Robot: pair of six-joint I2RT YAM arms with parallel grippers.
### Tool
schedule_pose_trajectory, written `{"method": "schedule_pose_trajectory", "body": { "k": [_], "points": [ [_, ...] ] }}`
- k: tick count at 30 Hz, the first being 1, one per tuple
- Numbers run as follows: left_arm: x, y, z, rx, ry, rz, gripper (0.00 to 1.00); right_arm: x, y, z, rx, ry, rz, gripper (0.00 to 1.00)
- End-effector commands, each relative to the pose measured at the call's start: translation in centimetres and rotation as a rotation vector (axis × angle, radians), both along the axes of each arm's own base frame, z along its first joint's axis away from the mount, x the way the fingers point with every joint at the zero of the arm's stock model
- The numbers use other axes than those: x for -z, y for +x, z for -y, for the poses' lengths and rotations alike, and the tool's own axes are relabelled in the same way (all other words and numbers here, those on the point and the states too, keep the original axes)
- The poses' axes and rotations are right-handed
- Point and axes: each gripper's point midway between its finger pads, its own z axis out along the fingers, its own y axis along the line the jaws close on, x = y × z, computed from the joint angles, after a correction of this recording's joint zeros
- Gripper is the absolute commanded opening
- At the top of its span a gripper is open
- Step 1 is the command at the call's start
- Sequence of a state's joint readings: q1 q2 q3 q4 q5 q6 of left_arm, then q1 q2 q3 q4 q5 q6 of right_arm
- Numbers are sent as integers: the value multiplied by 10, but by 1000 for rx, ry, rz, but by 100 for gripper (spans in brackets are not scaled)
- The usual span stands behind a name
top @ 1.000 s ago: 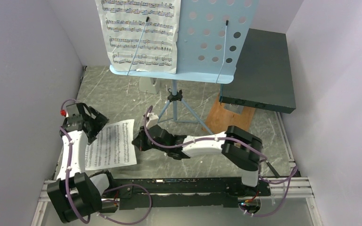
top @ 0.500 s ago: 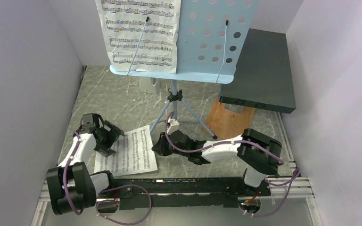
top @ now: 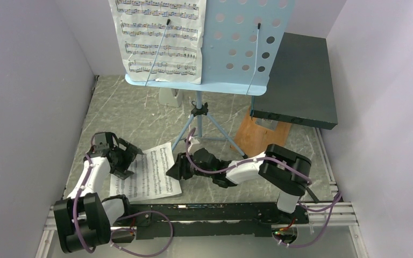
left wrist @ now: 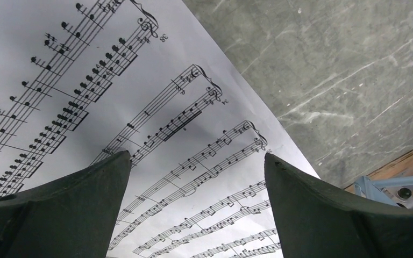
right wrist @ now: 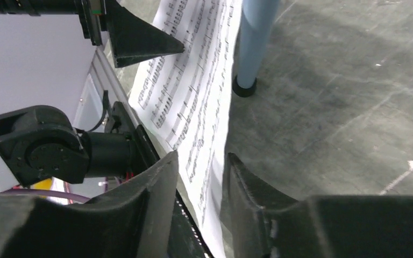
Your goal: Set up the instrument practice props
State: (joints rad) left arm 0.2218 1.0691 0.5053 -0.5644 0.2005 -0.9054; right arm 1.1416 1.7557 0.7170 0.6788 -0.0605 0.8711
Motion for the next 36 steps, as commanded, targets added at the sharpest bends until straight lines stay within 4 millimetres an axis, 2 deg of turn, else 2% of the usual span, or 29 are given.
{"method": "schedule_pose_trajectory", "body": {
  "k": [1, 4, 5, 7, 9, 12, 15, 20, 24, 25, 28, 33, 36],
  "points": [
    [-20, 8, 6, 21, -25, 59, 99, -30, -1, -25, -54, 81, 62, 30],
    [-41, 14, 7, 81, -9, 103, 99, -26, 8, -21, -20, 0, 78, 1],
    [-51, 16, 7, 108, 3, 119, 99, -27, 11, -16, -9, -34, 97, 0],
    [-73, 20, 5, 161, 40, 168, 99, -45, 18, -6, 11, -75, 172, 0],
    [-103, 26, 6, 218, 75, 256, 99, -63, 23, 8, 13, -118, 268, 0],
    [-145, 30, 18, 312, 81, 422, 99, -92, 24, 29, -57, -211, 417, 0],
    [-186, 29, 41, 428, 42, 628, 99, -124, 14, 50, -207, -262, 581, 0],
    [-246, 18, 75, 624, -4, 938, 99, -168, -20, 89, -481, -328, 727, 0],
    [-286, -3, 105, 896, -26, 1121, 99, -205, -41, 111, -601, -324, 767, 0],
    [-299, -13, 112, 977, -32, 1168, 99, -218, -45, 115, -614, -312, 782, 0],
    [-337, -44, 130, 1199, -36, 1303, 99, -241, -56, 125, -662, -283, 796, 0],
    [-374, -86, 153, 1452, -118, 1439, 99, -265, -70, 138, -734, -276, 786, 0],
    [-386, -110, 162, 1584, -233, 1485, 99, -277, -77, 143, -774, -270, 781, 0]
  ]
}}
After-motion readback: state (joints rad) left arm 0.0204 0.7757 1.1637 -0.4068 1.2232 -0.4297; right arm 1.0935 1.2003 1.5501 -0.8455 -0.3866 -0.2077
